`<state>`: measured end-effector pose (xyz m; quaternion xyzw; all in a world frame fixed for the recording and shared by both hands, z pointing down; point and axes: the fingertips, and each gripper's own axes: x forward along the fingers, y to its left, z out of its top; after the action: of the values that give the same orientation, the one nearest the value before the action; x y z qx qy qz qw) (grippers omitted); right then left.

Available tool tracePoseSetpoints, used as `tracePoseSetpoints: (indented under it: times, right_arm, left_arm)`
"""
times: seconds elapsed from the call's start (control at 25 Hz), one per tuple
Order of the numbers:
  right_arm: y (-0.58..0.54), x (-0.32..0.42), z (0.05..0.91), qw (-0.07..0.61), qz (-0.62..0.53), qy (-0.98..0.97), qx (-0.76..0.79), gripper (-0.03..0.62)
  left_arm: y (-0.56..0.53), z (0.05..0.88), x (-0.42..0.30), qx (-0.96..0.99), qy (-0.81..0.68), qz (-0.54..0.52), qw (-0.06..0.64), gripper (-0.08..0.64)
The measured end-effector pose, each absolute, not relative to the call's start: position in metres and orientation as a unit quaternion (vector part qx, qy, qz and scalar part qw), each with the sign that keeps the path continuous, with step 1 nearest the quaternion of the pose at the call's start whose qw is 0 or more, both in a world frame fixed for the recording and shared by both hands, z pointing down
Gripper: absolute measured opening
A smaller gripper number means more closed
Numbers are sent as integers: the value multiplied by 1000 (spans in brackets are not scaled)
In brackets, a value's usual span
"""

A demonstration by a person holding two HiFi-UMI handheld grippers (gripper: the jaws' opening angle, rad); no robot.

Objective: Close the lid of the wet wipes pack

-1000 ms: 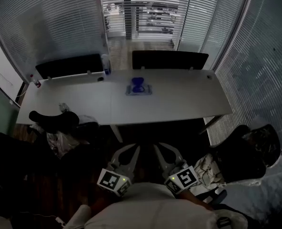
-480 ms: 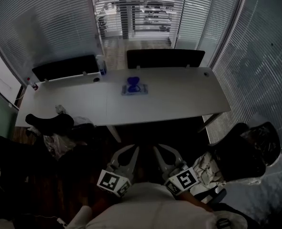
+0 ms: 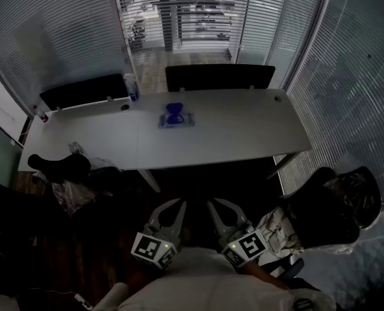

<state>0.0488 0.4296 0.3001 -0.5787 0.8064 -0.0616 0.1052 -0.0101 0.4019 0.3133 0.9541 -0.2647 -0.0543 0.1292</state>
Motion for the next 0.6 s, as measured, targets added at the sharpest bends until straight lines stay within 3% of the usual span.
tracePoseSetpoints:
  times: [0.6]
  right_arm:
    - [393, 72, 327, 95, -93, 804, -580, 0]
  left_arm:
    - [360, 326, 10, 951, -272, -51, 139, 3]
